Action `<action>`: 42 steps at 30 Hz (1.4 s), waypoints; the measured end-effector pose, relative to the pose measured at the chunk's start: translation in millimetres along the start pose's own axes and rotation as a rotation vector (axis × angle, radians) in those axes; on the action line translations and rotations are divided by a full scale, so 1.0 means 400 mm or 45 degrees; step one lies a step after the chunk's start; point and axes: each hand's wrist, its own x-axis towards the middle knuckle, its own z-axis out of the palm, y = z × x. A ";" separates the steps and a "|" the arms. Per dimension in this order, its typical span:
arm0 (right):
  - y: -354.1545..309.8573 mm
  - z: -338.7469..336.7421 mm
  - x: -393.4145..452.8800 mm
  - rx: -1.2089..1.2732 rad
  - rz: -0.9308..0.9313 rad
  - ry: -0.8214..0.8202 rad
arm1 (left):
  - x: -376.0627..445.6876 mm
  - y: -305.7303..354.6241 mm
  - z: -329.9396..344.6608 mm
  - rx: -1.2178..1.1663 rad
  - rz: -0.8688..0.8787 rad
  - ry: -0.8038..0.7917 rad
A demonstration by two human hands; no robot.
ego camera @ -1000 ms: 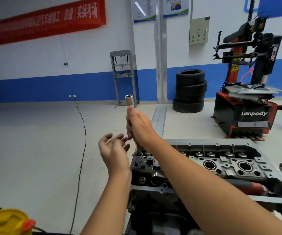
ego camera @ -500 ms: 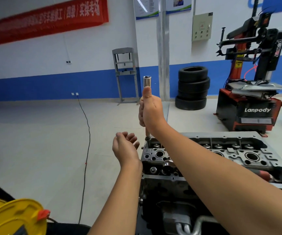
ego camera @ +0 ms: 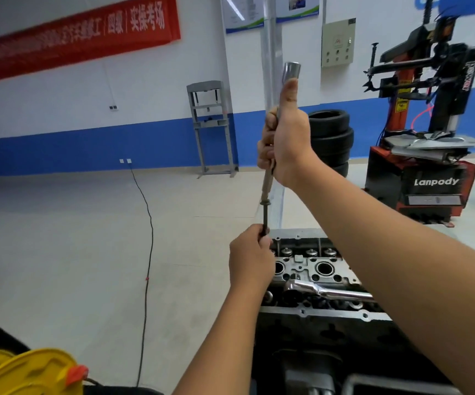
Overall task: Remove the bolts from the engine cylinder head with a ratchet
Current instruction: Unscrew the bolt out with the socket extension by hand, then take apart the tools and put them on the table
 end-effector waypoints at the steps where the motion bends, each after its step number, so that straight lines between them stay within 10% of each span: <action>1: -0.006 -0.016 -0.005 0.048 0.022 0.067 | 0.000 0.000 0.001 0.008 0.016 0.006; 9: -0.193 -0.233 -0.062 0.193 0.165 0.384 | -0.038 0.102 -0.003 -0.273 0.159 0.141; 17: -0.352 -0.524 -0.312 -0.403 0.193 0.406 | -0.181 0.507 0.212 -0.899 0.313 -0.600; 26: -0.644 -0.951 -0.794 -0.630 0.030 1.191 | -0.648 0.810 0.609 -0.896 0.359 -1.316; 35: -0.912 -1.453 -1.467 -0.866 0.594 1.958 | -1.050 0.841 0.816 -0.721 0.203 -1.612; 42: -0.922 -1.596 -1.727 -0.817 0.891 2.160 | -1.254 0.879 0.925 -0.623 0.144 -1.737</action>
